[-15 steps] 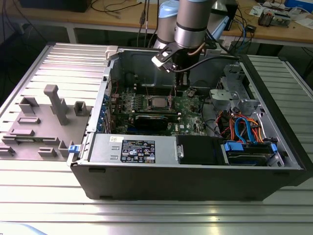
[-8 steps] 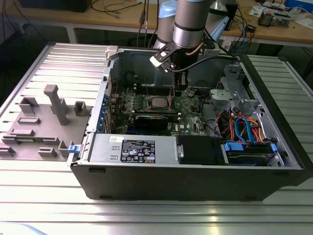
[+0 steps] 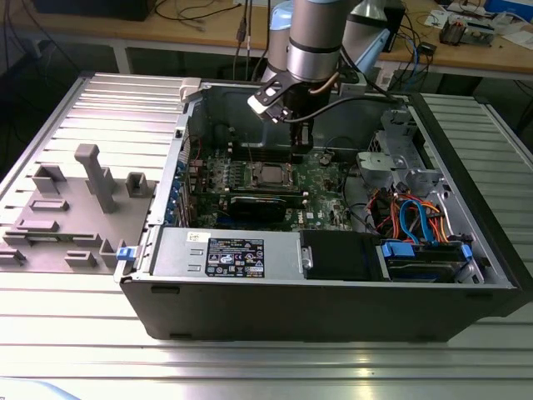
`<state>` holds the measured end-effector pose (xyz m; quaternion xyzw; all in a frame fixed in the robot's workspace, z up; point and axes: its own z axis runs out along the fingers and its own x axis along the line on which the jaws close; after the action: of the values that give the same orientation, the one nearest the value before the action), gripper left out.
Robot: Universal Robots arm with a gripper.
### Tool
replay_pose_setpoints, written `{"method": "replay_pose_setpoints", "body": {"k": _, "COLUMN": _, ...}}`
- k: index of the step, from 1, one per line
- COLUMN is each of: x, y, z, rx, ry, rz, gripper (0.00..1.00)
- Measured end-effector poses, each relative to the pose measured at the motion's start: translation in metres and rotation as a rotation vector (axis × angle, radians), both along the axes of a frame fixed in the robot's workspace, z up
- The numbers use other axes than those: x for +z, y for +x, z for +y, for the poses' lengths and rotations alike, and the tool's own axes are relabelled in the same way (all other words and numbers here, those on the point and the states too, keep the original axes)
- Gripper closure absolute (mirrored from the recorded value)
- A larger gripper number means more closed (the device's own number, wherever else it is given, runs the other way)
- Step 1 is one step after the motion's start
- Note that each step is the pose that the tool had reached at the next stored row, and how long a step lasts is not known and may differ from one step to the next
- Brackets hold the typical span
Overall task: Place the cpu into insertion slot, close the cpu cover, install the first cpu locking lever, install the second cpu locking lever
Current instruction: 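Close the cpu cover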
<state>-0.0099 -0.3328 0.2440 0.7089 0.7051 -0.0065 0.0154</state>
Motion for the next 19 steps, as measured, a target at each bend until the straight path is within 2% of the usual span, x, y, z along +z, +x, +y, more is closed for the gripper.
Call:
{"method": "replay_pose_setpoints", "body": {"k": 5, "x": -0.0015, "y": -0.0046, "z": 0.0, "rx": 0.0, "ry": 0.0003, "rz": -0.0002, "gripper": 0.89}}
{"method": "replay_pose_setpoints", "body": {"k": 6, "x": -0.0025, "y": -0.0078, "z": 0.0, "rx": 0.0, "ry": 0.0003, "rz": 0.0, "gripper": 0.89}}
{"method": "replay_pose_setpoints", "body": {"k": 8, "x": -0.0081, "y": -0.0207, "z": -0.0001, "rx": 0.0, "ry": 0.0005, "rz": 0.0, "gripper": 0.89}}
{"method": "replay_pose_setpoints", "body": {"k": 10, "x": -0.0114, "y": -0.027, "z": -0.0001, "rx": 0.001, "ry": 0.0004, "rz": 0.0012, "gripper": 0.89}}
{"method": "replay_pose_setpoints", "body": {"k": 13, "x": -0.0158, "y": -0.0299, "z": -0.0001, "rx": 0.001, "ry": 0.0006, "rz": 0.0036, "gripper": 0.89}}
{"method": "replay_pose_setpoints", "body": {"k": 19, "x": -0.0167, "y": -0.0314, "z": -0.0001, "rx": 0.002, "ry": 0.0005, "rz": 0.0037, "gripper": 0.89}}
